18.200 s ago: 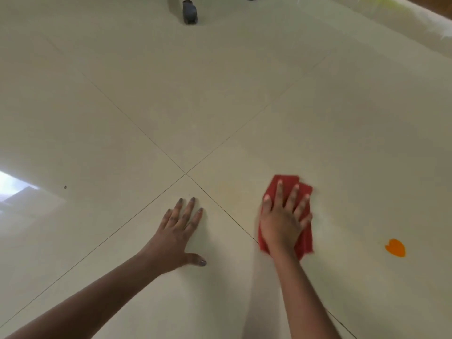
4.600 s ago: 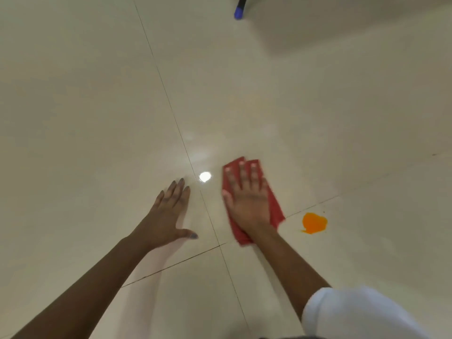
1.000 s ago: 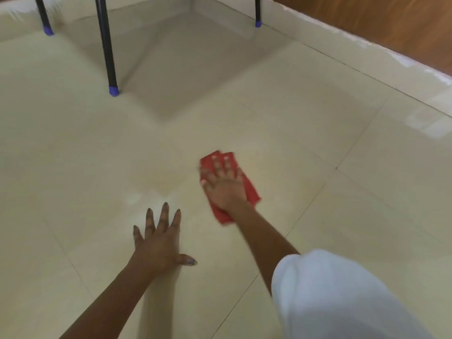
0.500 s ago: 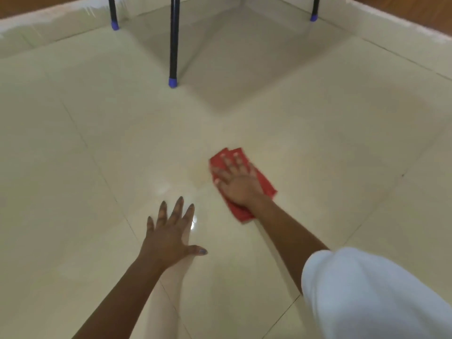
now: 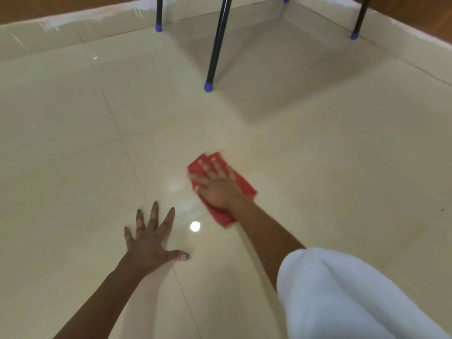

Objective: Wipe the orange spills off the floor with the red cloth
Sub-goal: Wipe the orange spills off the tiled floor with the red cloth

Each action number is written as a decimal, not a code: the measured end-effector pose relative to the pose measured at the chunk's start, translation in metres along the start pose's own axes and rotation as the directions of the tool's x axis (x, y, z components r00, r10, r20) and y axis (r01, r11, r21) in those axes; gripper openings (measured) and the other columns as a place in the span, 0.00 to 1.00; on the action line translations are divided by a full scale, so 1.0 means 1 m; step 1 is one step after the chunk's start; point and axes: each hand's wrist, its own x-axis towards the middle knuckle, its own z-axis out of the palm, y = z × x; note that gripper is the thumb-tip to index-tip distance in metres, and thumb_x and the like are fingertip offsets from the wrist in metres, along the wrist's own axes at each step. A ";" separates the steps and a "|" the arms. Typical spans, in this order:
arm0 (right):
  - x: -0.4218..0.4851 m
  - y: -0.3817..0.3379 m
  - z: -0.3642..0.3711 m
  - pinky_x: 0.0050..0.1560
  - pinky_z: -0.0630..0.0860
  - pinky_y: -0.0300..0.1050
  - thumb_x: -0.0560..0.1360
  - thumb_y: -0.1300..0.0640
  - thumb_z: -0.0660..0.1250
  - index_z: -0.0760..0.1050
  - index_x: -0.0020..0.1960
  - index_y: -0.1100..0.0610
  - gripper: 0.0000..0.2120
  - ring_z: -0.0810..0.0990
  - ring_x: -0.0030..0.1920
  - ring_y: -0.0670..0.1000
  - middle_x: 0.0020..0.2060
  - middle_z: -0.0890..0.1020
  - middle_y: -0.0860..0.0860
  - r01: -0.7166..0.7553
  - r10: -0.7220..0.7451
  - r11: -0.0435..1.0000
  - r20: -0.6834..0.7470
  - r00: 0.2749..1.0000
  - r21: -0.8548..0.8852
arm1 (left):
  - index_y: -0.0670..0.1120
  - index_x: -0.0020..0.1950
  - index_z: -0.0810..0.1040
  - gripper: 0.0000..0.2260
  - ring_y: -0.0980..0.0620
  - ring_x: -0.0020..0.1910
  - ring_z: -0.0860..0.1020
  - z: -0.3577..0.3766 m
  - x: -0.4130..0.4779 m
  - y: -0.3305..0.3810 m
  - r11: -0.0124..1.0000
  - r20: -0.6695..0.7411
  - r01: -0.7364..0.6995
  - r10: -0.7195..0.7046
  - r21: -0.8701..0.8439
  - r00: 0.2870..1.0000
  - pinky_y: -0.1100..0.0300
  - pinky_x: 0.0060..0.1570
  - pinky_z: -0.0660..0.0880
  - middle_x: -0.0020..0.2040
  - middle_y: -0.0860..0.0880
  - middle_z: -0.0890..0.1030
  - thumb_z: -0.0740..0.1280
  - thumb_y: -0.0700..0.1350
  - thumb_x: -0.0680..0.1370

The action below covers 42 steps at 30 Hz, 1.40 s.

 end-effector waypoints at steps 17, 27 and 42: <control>-0.184 -0.031 0.060 0.71 0.38 0.63 0.79 0.43 0.49 0.51 0.74 0.37 0.23 0.35 0.75 0.56 0.76 0.42 0.48 0.105 -0.105 0.994 0.001 0.994 0.007 | 0.48 0.73 0.36 0.54 0.55 0.73 0.31 0.059 -0.121 -0.003 0.983 -0.046 -0.182 0.181 -0.005 0.982 0.56 0.72 0.36 0.74 0.52 0.32 0.41 0.82 0.58; -0.253 0.019 0.054 0.72 0.38 0.60 0.80 0.43 0.48 0.45 0.74 0.36 0.24 0.36 0.75 0.56 0.76 0.40 0.47 -0.107 0.107 0.994 -0.012 0.994 -0.026 | 0.50 0.73 0.37 0.51 0.54 0.75 0.35 0.071 -0.154 0.036 0.960 0.045 -0.273 0.271 0.056 0.962 0.57 0.74 0.38 0.75 0.53 0.35 0.39 0.80 0.60; -0.379 0.100 0.070 0.72 0.48 0.62 0.78 0.44 0.53 0.55 0.74 0.38 0.24 0.44 0.76 0.58 0.77 0.50 0.49 -0.539 0.549 0.836 -0.145 0.823 0.107 | 0.48 0.71 0.31 0.58 0.49 0.71 0.27 0.107 -0.149 0.140 0.877 0.191 -0.431 0.395 0.212 0.898 0.50 0.71 0.33 0.72 0.47 0.28 0.33 0.82 0.51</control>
